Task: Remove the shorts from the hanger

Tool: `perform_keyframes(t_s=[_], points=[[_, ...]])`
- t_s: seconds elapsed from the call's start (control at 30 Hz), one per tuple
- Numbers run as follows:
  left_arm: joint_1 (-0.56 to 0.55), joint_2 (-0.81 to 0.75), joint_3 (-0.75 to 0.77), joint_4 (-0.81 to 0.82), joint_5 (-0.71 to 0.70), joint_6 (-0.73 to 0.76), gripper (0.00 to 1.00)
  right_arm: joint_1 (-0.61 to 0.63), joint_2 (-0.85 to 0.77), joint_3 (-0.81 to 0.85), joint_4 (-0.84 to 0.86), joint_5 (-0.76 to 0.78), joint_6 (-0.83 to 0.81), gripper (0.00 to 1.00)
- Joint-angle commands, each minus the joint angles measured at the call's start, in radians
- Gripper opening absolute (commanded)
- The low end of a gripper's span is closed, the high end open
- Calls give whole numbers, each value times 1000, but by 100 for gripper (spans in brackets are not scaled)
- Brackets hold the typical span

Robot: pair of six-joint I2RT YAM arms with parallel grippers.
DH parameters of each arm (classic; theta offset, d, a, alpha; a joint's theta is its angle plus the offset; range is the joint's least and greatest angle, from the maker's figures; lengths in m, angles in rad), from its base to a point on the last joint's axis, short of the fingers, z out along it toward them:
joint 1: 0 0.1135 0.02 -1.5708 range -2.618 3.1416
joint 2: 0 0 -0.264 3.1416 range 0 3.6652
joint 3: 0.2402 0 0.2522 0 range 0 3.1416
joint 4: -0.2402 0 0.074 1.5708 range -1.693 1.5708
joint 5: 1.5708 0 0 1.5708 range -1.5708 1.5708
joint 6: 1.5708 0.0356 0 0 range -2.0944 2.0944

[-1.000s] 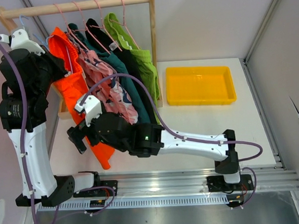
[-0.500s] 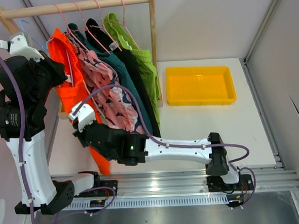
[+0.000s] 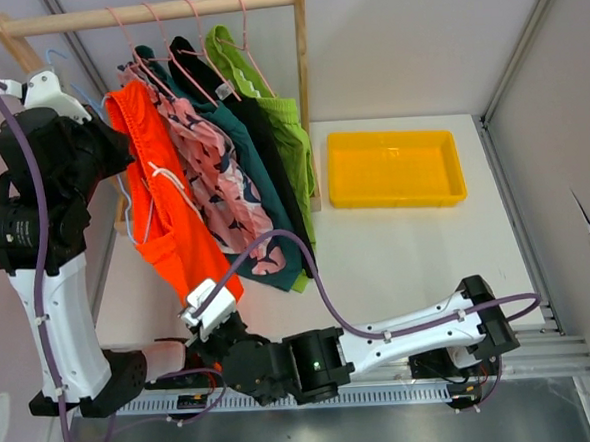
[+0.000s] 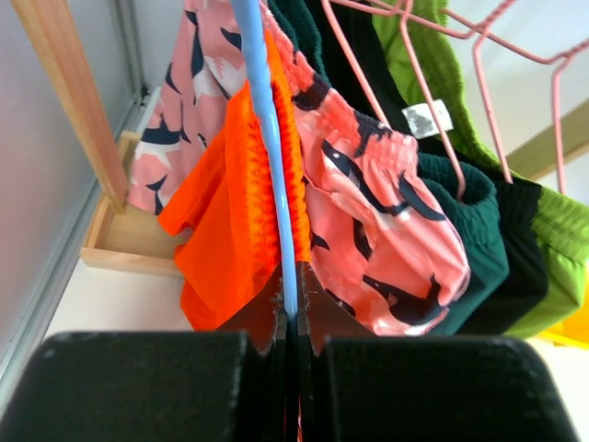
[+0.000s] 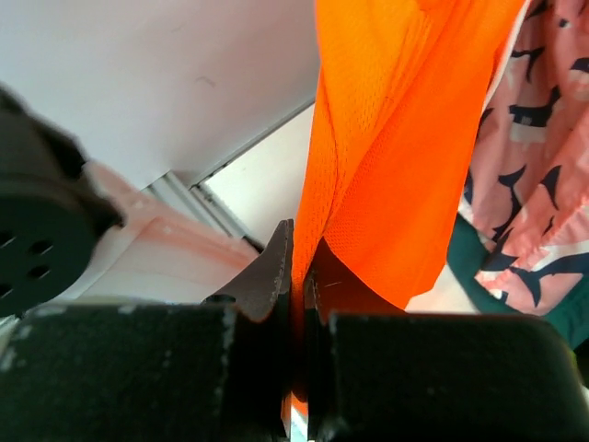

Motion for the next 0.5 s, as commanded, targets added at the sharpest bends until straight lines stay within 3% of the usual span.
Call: perform_keyframes(t_s=[0.0, 0.1, 0.23, 0.37, 0.47], points=[[4, -52, -22, 229, 27, -11, 0, -15, -26, -8, 57, -20, -4, 0], [4, -221, -255, 210, 91, -52, 0, -131, 0, 69, 60, -95, -24, 0], [4, -381, -445, 169, 162, -137, 0, -317, 72, 213, -36, -249, -22, 0], [0, -457, -488, 46, 164, -181, 0, -429, 145, 328, -110, -303, -53, 0], [-2, -486, -508, -6, 206, -229, 0, -465, 130, 287, -111, -301, -50, 0]])
